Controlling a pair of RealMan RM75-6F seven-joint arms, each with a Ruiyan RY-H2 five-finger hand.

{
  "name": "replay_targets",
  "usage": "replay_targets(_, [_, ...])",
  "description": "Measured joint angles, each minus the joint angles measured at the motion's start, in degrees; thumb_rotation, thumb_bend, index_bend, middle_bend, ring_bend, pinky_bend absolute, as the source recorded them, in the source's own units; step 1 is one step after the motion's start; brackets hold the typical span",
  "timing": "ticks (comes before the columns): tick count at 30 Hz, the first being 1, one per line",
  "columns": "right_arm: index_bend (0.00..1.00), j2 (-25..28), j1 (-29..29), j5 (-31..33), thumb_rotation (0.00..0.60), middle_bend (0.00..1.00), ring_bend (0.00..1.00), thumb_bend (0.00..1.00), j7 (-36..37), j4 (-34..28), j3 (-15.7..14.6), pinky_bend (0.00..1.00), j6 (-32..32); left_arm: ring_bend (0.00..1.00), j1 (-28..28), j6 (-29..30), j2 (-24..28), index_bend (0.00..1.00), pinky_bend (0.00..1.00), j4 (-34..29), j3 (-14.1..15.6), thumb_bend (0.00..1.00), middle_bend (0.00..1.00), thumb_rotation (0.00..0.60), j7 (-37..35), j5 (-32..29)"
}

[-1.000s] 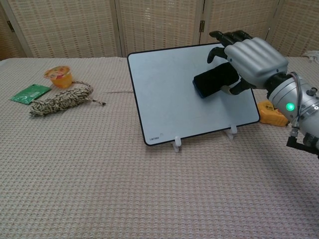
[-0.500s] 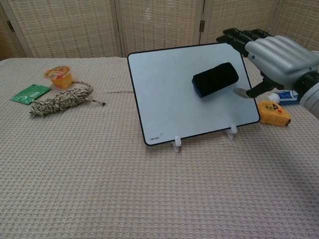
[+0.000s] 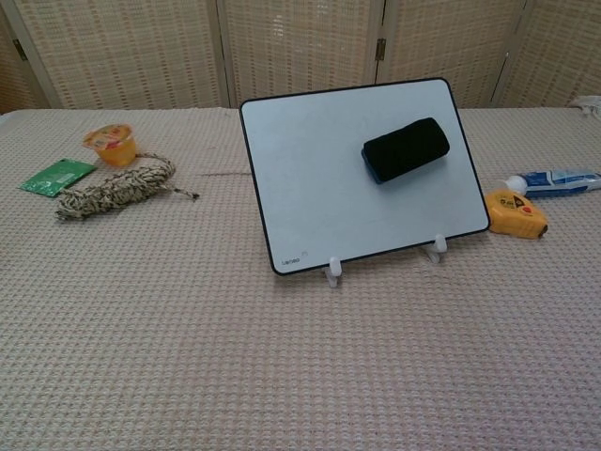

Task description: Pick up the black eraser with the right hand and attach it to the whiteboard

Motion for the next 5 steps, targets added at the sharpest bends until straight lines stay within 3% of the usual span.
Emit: replay_targets(5, [0.0, 0.9, -1.8, -2.1, 0.6, 0.0, 0.0, 0.3, 3.3, -0.1, -0.2, 0.0, 2.3, 0.0, 0.1, 0.1, -0.4, 0.0, 0.0, 0.1, 0.0, 0.22, 0.0, 0.6, 0.9, 0.0])
